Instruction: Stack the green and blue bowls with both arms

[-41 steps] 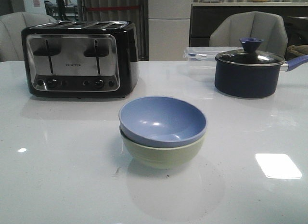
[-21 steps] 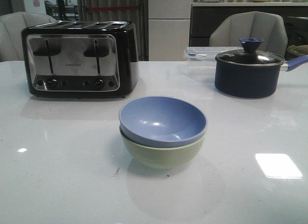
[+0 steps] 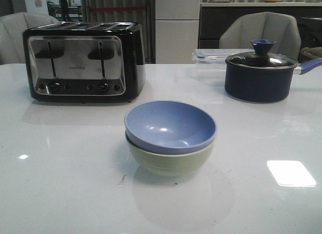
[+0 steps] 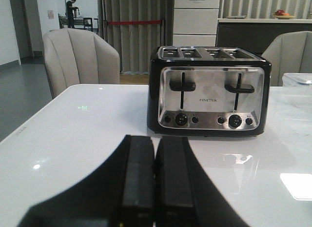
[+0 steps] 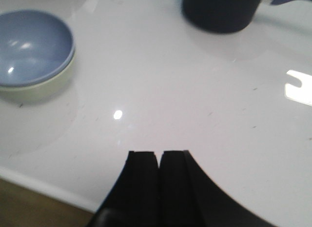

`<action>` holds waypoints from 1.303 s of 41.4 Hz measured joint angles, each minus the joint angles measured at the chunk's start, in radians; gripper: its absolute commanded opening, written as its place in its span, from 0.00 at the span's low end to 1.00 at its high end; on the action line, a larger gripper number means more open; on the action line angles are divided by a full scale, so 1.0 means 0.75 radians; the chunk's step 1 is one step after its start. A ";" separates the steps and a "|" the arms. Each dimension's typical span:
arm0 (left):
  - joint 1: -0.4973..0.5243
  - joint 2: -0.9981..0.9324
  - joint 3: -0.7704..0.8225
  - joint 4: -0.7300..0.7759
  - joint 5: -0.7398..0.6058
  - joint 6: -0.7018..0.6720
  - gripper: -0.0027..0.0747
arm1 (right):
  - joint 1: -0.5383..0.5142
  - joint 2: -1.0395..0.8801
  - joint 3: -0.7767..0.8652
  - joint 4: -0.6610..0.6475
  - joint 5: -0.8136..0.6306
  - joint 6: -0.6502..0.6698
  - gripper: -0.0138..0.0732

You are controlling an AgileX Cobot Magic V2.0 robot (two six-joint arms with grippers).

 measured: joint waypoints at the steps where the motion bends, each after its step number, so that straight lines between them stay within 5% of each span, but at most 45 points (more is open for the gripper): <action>1: 0.000 0.000 0.000 0.000 0.000 0.000 0.16 | -0.032 -0.035 0.044 -0.001 -0.039 0.000 0.22; 12: 0.000 0.000 0.000 0.000 0.000 0.000 0.16 | -0.212 -0.346 0.453 0.022 -0.520 0.000 0.22; 20: 0.000 0.000 0.000 0.000 -0.003 0.000 0.16 | -0.255 -0.351 0.525 0.067 -0.699 0.000 0.22; 54: 0.000 0.000 0.000 0.000 -0.004 0.000 0.16 | -0.260 -0.351 0.525 0.081 -0.736 0.000 0.22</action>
